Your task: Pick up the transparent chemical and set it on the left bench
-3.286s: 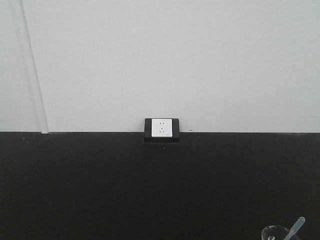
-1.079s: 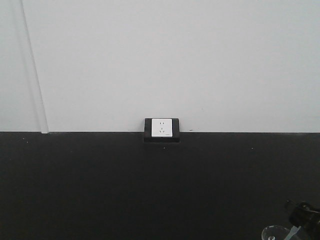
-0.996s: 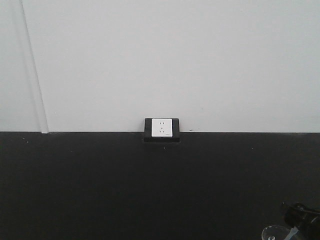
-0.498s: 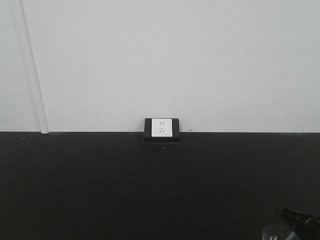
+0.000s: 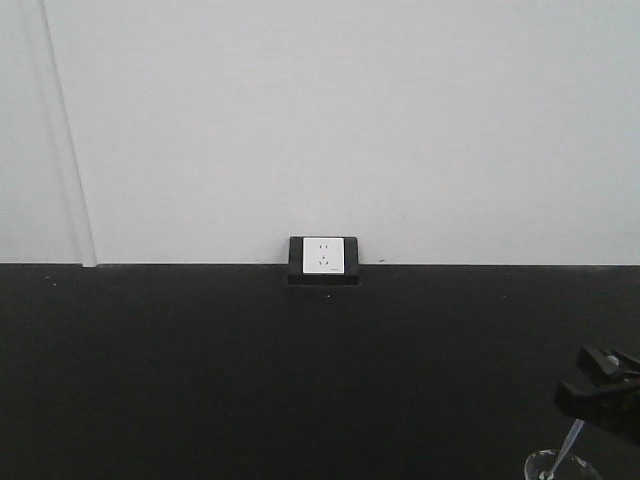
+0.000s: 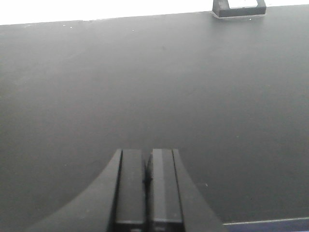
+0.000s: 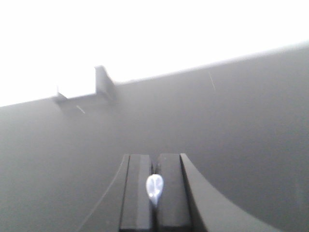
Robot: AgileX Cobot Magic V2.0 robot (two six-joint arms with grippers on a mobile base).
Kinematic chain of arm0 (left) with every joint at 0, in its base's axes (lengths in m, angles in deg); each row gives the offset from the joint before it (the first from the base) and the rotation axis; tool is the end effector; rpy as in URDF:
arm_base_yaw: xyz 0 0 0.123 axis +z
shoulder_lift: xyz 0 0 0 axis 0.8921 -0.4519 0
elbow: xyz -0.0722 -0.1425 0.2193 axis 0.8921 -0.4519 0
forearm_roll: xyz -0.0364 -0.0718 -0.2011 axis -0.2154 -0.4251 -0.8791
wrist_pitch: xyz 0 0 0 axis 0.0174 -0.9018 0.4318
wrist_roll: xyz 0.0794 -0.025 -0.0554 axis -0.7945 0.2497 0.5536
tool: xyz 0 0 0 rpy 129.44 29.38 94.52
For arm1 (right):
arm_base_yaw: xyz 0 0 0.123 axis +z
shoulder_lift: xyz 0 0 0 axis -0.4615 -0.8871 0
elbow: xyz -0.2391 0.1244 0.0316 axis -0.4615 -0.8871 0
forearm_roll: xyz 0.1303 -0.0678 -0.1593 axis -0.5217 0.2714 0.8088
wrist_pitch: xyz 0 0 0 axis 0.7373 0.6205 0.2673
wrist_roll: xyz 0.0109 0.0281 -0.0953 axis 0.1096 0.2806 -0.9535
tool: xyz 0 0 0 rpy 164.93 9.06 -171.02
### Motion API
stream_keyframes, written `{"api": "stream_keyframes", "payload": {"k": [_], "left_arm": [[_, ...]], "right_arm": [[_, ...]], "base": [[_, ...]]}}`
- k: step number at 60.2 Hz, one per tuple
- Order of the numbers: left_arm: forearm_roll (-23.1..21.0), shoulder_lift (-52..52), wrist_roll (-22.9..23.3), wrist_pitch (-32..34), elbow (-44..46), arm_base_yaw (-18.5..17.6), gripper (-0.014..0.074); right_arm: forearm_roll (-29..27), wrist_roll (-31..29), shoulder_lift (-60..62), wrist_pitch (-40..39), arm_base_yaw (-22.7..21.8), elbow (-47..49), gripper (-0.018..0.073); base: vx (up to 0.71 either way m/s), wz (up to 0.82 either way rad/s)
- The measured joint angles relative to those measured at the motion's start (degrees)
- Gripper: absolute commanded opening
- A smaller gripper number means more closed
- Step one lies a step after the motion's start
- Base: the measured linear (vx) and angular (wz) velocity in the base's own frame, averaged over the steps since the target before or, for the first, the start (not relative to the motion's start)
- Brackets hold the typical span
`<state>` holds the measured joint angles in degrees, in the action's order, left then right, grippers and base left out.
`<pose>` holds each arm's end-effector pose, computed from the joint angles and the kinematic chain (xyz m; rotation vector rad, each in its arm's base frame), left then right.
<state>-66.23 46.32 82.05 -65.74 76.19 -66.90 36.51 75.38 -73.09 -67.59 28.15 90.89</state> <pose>0.0437 -0.0029 0.2049 0.0740 1.5102 -0.0272 0.2384 0.0101 0.2657 0.0570 1.7491 0.1733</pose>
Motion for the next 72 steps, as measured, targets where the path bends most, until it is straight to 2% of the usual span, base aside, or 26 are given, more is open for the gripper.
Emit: {"api": "stream_keyframes", "payload": {"k": [12,21,31,43,72], "left_arm": [[0.00,0.00,0.00,0.00,0.00,0.00,-0.0003],[0.00,0.00,0.00,0.00,0.00,0.00,-0.0003],[0.00,0.00,0.00,0.00,0.00,0.00,-0.0003],[0.00,0.00,0.00,0.00,0.00,0.00,-0.0003],[0.00,0.00,0.00,0.00,0.00,0.00,-0.0003]], "right_arm": [[11.91,-0.09,14.86,11.94,0.00,-0.29,-0.0004],[15.75,3.06,26.66,19.41,0.00,-3.36,-0.0001],[16.88,5.71,39.04,22.05,0.00,-11.22,-0.0001],[17.06,6.20,50.66,23.60,0.00,-18.30,-0.0001],[17.06,6.27,53.29,26.37,0.00,-19.01,0.0000]], "base": [[0.00,0.00],[0.00,0.00],[0.00,0.00],[0.00,0.00],[0.00,0.00]]}}
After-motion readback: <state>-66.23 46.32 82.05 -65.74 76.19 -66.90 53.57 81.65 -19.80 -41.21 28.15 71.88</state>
